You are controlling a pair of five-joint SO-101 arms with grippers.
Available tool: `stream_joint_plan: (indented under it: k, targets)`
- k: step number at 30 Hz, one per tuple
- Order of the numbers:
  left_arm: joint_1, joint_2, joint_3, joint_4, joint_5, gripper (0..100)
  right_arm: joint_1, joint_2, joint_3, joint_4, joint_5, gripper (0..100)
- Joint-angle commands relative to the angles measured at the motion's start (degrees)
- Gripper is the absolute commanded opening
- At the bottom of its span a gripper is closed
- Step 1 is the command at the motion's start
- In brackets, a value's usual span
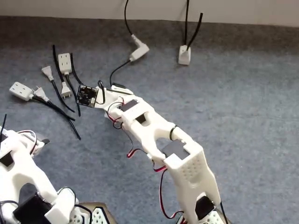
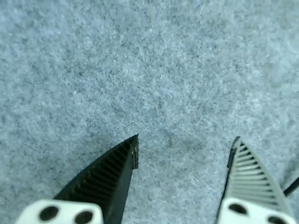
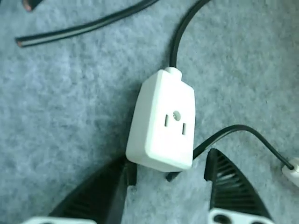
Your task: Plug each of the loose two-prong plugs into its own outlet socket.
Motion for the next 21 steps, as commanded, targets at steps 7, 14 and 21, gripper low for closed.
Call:
stream_joint_plan:
  k: [7, 14, 21]
  targets:
    - [2.2, -1.6, 0.2, -1.1, 0.4, 31, -5.1, -0.7, -8.0, -1.9, 1.1, 12.7]
    - [2.3, -1.6, 0.2, -1.1, 0.4, 31, -6.1, -0.7, -8.6, -2.0, 1.2, 0.6]
    - [2.3, -1.6, 0.2, -1.1, 0.4, 31, -6.0, -0.6, -8.6, -2.1, 1.2, 0.6]
